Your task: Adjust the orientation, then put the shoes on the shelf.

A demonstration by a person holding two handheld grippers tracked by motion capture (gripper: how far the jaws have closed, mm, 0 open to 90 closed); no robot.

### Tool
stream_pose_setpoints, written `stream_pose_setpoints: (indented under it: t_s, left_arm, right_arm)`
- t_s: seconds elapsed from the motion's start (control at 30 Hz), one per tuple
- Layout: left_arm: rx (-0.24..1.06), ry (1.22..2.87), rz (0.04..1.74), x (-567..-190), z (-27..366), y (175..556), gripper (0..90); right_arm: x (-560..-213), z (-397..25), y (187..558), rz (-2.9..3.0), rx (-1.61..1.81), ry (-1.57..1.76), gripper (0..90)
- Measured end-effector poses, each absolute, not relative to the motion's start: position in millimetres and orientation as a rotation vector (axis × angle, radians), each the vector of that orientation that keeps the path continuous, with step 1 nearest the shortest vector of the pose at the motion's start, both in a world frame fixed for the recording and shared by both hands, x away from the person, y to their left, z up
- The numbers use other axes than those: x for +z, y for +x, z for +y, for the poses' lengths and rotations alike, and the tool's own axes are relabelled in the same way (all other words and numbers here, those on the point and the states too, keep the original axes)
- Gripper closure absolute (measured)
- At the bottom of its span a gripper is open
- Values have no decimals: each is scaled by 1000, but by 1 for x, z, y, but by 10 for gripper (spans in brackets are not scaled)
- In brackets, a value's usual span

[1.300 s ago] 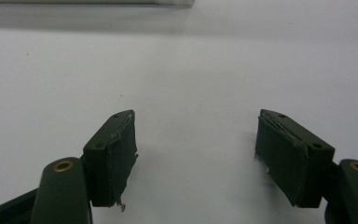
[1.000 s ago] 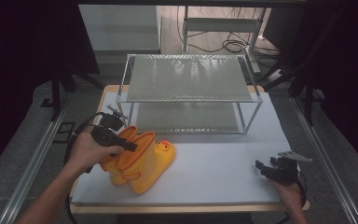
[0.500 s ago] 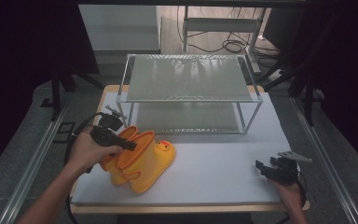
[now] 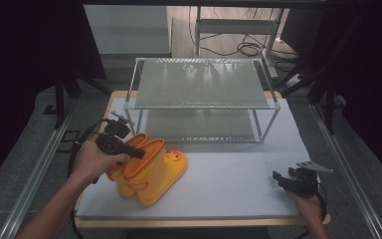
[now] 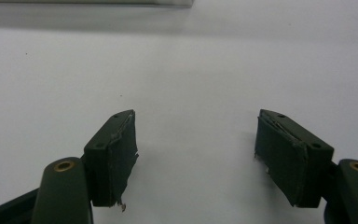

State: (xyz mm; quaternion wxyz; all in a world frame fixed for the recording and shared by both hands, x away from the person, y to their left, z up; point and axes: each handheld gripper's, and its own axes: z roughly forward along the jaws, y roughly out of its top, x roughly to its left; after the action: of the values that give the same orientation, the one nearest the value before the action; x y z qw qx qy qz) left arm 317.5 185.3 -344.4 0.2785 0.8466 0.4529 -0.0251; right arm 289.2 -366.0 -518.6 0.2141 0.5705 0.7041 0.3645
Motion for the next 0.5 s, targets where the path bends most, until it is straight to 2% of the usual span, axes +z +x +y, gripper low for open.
stream_pose_setpoints:
  t_s: [0.33,0.5]
  left_arm:
    - [-120,2246,1102,-304,175,316,826]
    - [-101,2242,1050,-286,166,315,825]
  right_arm:
    - [-518,-367,289,1952,1014,1586,293]
    - [-518,-367,289,1947,1016,1578,292]
